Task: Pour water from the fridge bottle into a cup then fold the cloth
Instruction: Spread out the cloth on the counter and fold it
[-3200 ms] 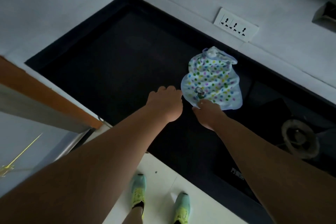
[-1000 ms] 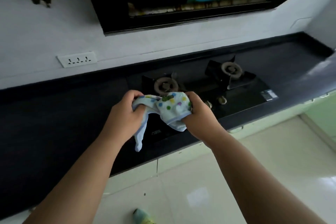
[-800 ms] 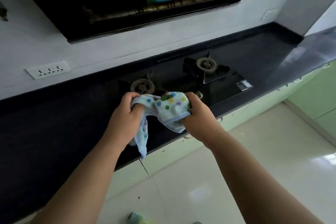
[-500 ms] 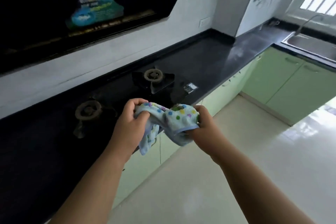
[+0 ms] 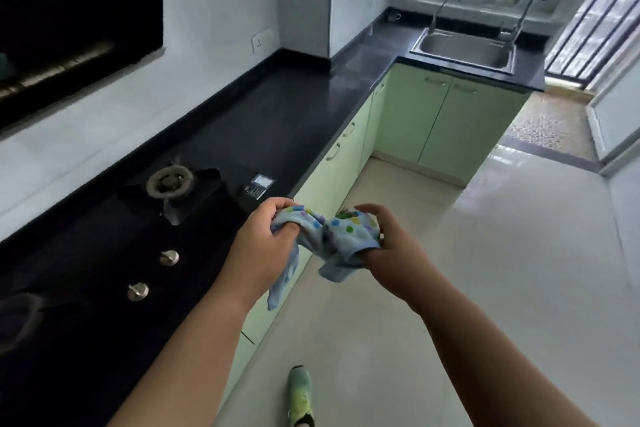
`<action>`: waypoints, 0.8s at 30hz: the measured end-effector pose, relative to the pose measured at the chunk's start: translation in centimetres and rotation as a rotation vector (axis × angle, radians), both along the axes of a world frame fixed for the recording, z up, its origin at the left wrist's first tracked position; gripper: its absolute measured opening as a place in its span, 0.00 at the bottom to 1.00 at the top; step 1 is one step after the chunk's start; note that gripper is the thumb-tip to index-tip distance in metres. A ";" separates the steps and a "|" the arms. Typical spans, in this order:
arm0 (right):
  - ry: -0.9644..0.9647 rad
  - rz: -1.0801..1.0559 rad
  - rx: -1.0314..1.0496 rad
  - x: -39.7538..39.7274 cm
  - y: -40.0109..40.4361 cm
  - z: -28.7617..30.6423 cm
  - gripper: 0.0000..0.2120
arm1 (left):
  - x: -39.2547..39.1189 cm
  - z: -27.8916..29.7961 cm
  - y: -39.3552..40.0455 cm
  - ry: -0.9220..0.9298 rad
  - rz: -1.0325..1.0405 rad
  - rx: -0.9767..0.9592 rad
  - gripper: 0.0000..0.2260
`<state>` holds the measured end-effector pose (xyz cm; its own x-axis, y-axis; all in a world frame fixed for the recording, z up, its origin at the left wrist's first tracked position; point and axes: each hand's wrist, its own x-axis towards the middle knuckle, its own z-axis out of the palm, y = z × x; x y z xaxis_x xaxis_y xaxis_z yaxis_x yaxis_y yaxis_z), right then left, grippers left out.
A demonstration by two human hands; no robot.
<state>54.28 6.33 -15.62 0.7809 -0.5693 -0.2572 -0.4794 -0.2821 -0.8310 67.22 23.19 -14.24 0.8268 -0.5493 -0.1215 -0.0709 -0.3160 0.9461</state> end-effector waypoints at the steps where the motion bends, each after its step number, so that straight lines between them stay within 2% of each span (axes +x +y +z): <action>1: 0.021 -0.009 -0.029 0.4 -0.9 0.2 0.25 | 0.8 -0.1 -1.5 -0.004 -0.029 -0.002 0.09; 4: 0.076 -0.069 -0.132 1.9 -4.2 0.5 0.16 | 3.5 -0.3 -5.9 -0.006 -0.112 0.003 0.09; 10: 0.081 -0.250 -0.205 4.0 -11.1 0.3 0.13 | 7.9 0.2 -14.6 -0.047 -0.279 0.029 0.09; 15: -0.022 -0.381 -0.142 3.6 -16.2 0.4 0.28 | 9.6 0.1 -21.8 -0.030 -0.371 0.041 0.08; 17: -0.038 -0.403 -0.156 3.8 -19.2 0.3 0.30 | 10.4 -0.1 -25.2 -0.035 -0.380 0.048 0.08; 24: -0.049 -0.395 -0.176 6.3 -32.8 -0.4 0.10 | 12.8 -0.7 -38.4 -0.064 -0.352 0.053 0.06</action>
